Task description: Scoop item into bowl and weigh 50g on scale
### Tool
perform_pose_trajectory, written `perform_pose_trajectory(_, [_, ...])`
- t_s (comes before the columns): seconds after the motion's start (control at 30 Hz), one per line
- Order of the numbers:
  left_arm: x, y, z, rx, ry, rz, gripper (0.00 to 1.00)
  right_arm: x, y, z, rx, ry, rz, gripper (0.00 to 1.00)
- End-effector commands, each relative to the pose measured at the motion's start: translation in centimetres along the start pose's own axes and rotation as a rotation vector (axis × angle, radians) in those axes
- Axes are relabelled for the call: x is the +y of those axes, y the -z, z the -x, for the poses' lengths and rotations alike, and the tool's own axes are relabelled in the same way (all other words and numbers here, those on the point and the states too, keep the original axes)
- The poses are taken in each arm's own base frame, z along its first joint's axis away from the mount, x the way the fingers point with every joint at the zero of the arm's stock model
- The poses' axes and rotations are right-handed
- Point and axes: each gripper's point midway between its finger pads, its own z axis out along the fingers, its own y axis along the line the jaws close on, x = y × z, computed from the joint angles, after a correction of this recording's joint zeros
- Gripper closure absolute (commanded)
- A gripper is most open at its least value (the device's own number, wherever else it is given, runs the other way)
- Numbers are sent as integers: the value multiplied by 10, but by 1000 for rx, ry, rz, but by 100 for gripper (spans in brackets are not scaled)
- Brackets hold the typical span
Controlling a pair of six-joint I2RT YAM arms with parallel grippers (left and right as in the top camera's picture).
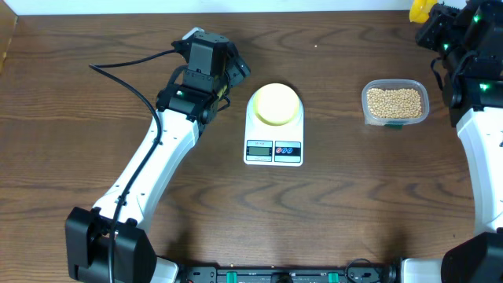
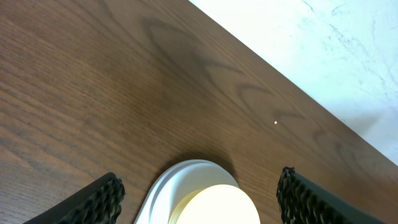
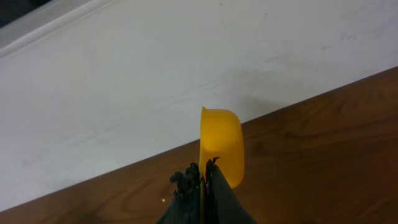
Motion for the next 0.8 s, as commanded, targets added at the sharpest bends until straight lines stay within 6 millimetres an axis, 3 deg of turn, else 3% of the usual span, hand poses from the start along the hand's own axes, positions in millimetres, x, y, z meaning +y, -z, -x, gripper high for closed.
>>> perform_pose_trajectory(0.0, [5, -4, 0, -5, -10, 23, 20, 3, -1, 1, -2, 45, 7, 99])
perform_pose_trajectory(0.7, [9, -4, -4, 12, -15, 40, 20, 2, -1, -2, 12, 83, 3, 99])
perform_pose_trajectory(0.77, [8, -4, -6, 22, -100, 32, 20, 2, -1, -2, 12, 82, 3, 99])
